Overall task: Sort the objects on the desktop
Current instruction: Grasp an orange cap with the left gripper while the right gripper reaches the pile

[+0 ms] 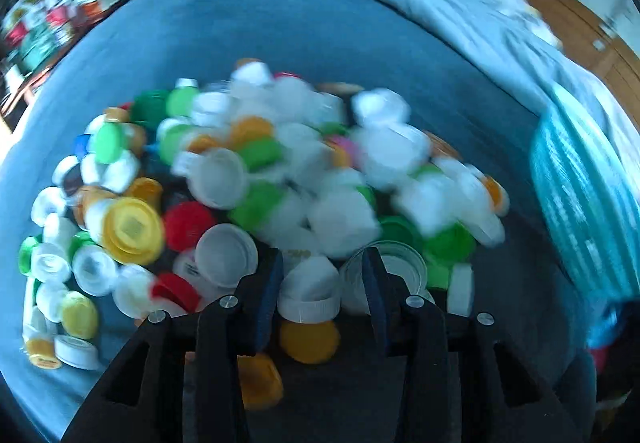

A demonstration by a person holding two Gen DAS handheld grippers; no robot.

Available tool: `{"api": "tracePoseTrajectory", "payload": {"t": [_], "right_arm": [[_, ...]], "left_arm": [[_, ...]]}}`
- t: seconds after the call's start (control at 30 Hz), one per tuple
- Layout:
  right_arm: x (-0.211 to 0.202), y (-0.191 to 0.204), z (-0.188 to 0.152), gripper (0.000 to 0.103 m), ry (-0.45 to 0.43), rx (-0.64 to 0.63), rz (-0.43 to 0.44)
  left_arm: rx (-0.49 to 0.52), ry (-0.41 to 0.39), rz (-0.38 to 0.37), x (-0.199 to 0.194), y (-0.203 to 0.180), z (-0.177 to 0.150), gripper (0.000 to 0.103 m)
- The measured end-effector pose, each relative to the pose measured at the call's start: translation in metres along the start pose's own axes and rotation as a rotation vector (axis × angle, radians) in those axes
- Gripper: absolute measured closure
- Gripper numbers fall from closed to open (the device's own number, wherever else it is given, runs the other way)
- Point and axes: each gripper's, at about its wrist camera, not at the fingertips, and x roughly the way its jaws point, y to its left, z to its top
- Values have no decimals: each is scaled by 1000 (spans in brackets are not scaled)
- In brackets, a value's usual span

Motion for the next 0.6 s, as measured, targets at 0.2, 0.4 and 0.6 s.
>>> {"api": "tracePoseTrajectory", "payload": {"t": [0.2, 0.4, 0.6], "right_arm": [[11, 1, 0, 31, 25, 3, -5], [8, 10, -4, 31, -3, -32, -2], [25, 15, -7, 31, 30, -36, 28]], "left_arm": [[88, 32, -182, -18, -20, -16, 66], [48, -134, -188, -71, -5, -43, 66], [5, -113, -88, -73, 20, -78, 66]]}}
